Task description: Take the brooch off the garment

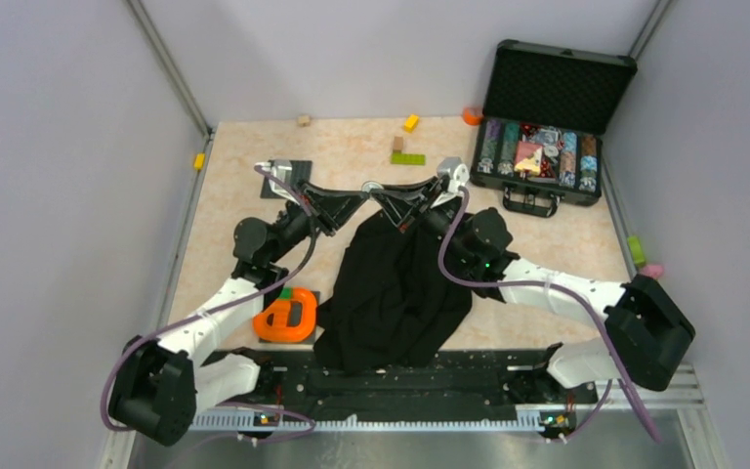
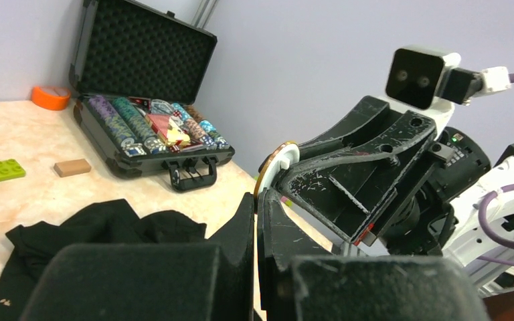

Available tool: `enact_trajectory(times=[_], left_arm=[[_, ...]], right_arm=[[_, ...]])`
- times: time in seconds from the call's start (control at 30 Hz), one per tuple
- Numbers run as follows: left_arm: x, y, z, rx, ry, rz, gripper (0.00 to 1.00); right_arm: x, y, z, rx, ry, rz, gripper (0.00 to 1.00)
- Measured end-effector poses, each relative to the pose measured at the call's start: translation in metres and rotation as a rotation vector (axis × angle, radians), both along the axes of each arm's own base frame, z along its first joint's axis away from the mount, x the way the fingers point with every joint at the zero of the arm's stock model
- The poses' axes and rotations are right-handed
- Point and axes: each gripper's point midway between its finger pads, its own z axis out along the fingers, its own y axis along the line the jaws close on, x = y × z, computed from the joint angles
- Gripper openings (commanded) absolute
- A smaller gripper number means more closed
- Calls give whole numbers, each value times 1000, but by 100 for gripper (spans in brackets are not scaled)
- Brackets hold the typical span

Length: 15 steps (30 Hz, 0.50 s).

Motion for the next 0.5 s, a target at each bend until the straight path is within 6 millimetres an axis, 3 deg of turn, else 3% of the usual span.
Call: enact_trajectory(times=[0.13, 0.5], left_arm=[[-5, 2, 6, 45, -25, 13, 0], [-2, 1, -4, 87, -6, 24, 0]], right_arm=[[-5, 1, 6, -74, -77, -25, 12], [-2, 0, -2, -183, -157, -97, 19]])
